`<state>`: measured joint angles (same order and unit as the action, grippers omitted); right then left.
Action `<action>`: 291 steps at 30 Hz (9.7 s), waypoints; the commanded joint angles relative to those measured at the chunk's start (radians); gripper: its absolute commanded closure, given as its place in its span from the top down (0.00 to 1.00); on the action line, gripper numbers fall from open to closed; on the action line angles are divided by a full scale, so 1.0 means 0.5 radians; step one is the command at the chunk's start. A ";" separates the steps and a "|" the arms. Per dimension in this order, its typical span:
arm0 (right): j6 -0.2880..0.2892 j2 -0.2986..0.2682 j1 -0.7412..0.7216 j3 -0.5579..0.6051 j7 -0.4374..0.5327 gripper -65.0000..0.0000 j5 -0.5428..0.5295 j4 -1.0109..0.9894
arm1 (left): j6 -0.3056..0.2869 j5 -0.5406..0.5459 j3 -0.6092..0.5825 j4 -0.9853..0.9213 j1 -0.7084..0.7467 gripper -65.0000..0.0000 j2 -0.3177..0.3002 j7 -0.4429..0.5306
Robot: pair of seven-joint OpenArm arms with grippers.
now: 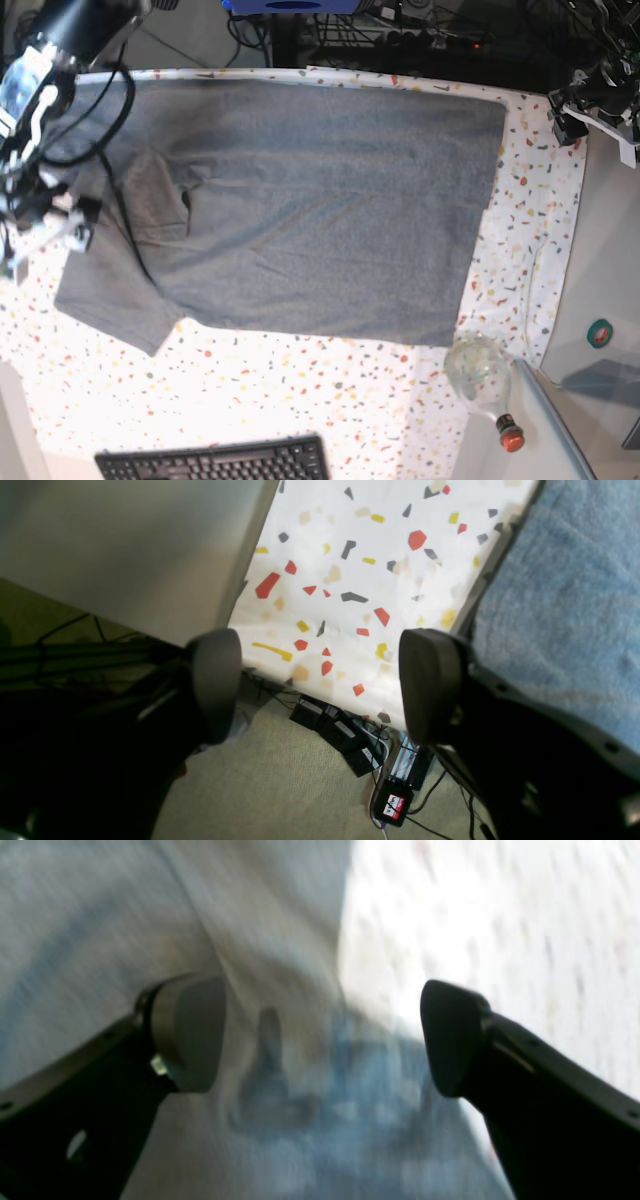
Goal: Layout the t-shirt on the table in an organized manner, then fold the t-shirt properly
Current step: 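Release the shirt and smooth the sleeve with the right gripper, then grasp the shirt's hem corners with the left and right grippers, then fold the hem over toward the collar with both grippers, then pull the folded shirt toward the collar edge with both grippers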
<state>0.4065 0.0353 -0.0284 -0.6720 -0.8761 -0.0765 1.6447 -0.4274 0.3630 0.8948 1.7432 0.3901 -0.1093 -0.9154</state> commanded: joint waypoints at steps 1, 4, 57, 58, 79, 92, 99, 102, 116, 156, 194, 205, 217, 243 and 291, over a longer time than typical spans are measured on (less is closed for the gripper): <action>-0.020 -0.081 -0.117 -0.008 0.063 0.89 0.016 -0.115 | -0.009 0.012 0.010 0.026 0.004 0.72 -0.032 0.031; -0.023 -0.287 -0.411 -0.023 0.216 0.89 0.019 -0.722 | -0.009 0.012 0.023 0.026 0.004 0.72 -0.032 0.031; -0.020 -0.357 -0.601 0.164 0.689 0.00 0.019 -1.302 | 0.000 -0.461 -0.941 -1.690 -1.497 0.72 -0.136 0.279; -0.014 -0.357 -0.601 0.164 0.689 0.00 0.019 -1.302 | 0.000 -0.479 -0.959 -1.791 -1.549 0.72 -0.117 0.313; -0.010 -0.370 -0.577 0.167 0.698 0.00 0.019 -1.299 | 0.292 -0.344 -0.950 -1.493 -1.392 0.00 -0.071 0.206; -0.010 -0.364 -0.577 0.167 0.695 0.00 0.019 -1.299 | 0.574 -0.341 -0.855 -0.548 -0.935 0.00 0.085 -0.675; -0.010 -0.364 -0.574 0.167 0.692 0.00 0.019 -1.299 | 0.574 -0.341 -0.631 -0.545 -0.892 0.42 0.122 -0.669; -0.010 -0.364 -0.574 0.167 0.692 0.00 0.019 -1.299 | 0.571 -0.344 -0.631 -0.517 -0.892 0.88 0.116 -0.653; -0.010 -0.364 -0.574 0.167 0.692 0.00 0.019 -1.299 | 0.565 -0.341 -0.932 -1.097 -1.178 1.00 -0.044 -0.015; -0.007 -0.671 -0.804 0.759 1.910 0.00 0.023 -1.999 | 0.568 -0.341 -1.140 -1.542 -1.770 0.00 0.005 0.304; -0.010 -0.615 -0.037 0.569 1.453 0.00 0.013 -0.925 | 0.568 0.061 -1.036 -0.309 -0.975 0.00 -0.053 -0.350; -0.007 -0.474 0.224 0.410 1.109 0.00 0.013 -0.569 | 0.568 0.138 -0.962 -0.082 -0.622 0.00 -0.099 -0.359; -0.014 -0.413 0.463 0.400 0.940 0.00 0.013 -0.314 | 0.568 0.135 -0.969 0.010 -0.364 0.00 -0.191 -0.208; -0.020 -0.385 0.614 0.397 0.833 0.00 0.016 -0.293 | 0.568 0.135 -0.972 0.001 -0.128 0.00 -0.197 -0.199; -0.023 -0.557 -0.187 0.204 0.986 0.00 0.023 -1.542 | 0.577 -0.276 -1.140 -0.784 -0.604 0.00 -0.065 0.117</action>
<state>0.4126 -0.2314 -0.1116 -0.5701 -0.3424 -0.0998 0.8749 -0.1486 0.2405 0.3252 1.3487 0.0925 -0.1341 -0.8478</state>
